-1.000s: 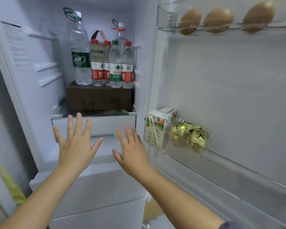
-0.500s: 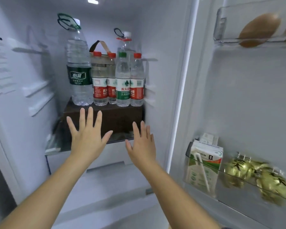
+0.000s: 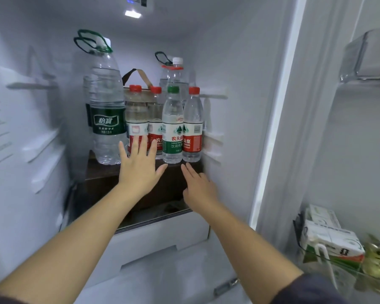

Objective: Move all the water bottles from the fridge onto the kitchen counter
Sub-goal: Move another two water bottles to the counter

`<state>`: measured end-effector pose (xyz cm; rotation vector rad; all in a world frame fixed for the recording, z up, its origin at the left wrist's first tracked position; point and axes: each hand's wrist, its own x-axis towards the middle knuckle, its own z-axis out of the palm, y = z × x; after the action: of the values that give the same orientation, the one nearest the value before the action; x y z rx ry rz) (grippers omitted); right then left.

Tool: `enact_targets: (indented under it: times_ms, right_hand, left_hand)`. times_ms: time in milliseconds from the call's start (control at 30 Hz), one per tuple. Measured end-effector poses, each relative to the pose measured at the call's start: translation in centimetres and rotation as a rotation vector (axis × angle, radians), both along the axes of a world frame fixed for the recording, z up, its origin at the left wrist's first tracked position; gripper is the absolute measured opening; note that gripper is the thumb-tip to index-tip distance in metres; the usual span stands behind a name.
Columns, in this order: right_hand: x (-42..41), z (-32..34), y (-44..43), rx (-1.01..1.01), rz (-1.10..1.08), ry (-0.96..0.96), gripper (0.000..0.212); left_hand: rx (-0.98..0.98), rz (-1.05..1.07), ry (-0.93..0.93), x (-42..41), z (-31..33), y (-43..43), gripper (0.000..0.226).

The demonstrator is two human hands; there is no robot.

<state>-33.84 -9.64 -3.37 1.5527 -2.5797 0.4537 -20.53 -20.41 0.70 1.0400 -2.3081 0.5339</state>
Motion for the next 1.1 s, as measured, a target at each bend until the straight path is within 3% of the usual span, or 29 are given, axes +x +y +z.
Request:
enact_targets:
  times_ms: [133, 333, 500, 633, 700, 867, 967, 1100]
  right_hand:
    - [-0.4, 0.6, 0.0, 0.033, 0.006, -0.011, 0.08]
    - [-1.5, 2.1, 0.0, 0.094, 0.054, -0.001, 0.083]
    - [-1.5, 2.3, -0.5, 0.15, 0.045, 0.016, 0.085]
    - [-1.4, 1.9, -0.8, 0.174, 0.03, 0.014, 0.087]
    - [-1.4, 1.9, -0.9, 0.182, 0.03, 0.006, 0.088]
    - [-1.1, 2.4, -0.5, 0.186, 0.034, -0.014, 0.088]
    - [-0.8, 2.5, -0.2, 0.155, 0.047, -0.025, 0.087]
    - [-0.7, 2.6, -0.2, 0.147, 0.049, -0.037, 0.087]
  left_hand:
    - [0.072, -0.177, 0.212, -1.9, 3.1, -1.3, 0.071]
    - [0.331, -0.364, 0.572, -6.4, 9.2, -2.3, 0.076]
    - [0.463, -0.291, 0.656, -9.4, 12.1, -3.2, 0.068]
    - [0.343, -0.116, 0.527, -10.2, 12.8, -3.2, 0.066]
    - [0.342, -0.146, 0.547, -10.0, 12.8, -3.0, 0.06]
    - [0.499, -0.424, 0.864, -7.6, 12.5, -2.2, 0.044]
    - [0.432, -0.404, 0.927, -5.1, 13.3, -2.5, 0.024]
    - [0.339, -0.352, 0.904, -1.9, 14.2, -2.8, 0.021]
